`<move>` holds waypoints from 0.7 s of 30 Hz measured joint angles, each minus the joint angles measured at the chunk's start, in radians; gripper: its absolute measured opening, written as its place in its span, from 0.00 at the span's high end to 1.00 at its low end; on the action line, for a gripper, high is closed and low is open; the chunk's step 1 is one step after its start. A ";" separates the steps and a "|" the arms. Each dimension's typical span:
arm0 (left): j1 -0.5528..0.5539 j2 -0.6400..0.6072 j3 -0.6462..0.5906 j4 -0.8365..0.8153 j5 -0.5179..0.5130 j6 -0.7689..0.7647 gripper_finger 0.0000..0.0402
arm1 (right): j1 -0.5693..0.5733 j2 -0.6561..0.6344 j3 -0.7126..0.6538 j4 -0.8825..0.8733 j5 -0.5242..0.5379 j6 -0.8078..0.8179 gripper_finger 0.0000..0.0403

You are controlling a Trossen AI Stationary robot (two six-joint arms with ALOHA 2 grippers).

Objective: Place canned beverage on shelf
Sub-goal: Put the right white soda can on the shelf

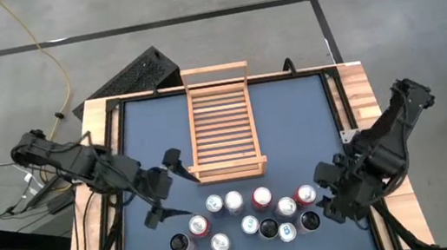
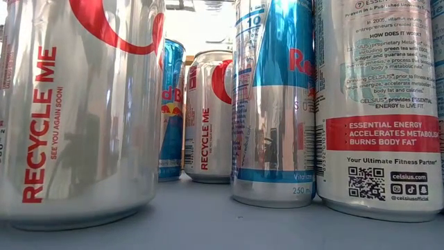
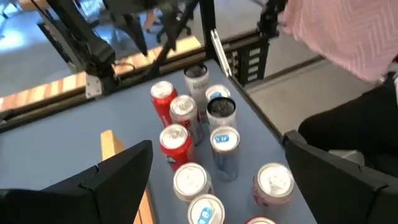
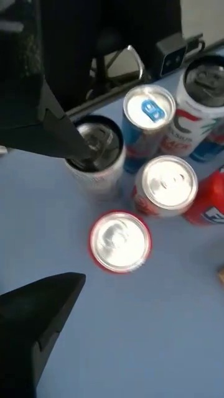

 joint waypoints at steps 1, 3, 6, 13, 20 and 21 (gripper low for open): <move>0.000 -0.013 0.000 0.001 -0.003 -0.001 0.11 | 0.023 0.001 0.000 0.002 0.014 0.028 0.28; 0.000 -0.035 0.000 -0.002 -0.021 -0.005 0.11 | 0.078 0.017 0.001 0.007 0.068 0.080 0.28; 0.000 -0.060 0.000 -0.001 -0.058 -0.006 0.11 | 0.191 0.043 -0.001 -0.032 0.154 0.216 0.28; 0.000 -0.084 0.000 0.000 -0.087 -0.005 0.11 | 0.321 0.174 -0.001 -0.105 0.215 0.553 0.28; 0.000 -0.083 0.000 0.000 -0.084 -0.003 0.11 | 0.298 0.320 -0.001 -0.026 0.153 0.587 0.28; 0.000 -0.083 0.000 0.000 -0.084 -0.002 0.11 | 0.296 0.341 -0.001 -0.013 0.154 0.599 0.28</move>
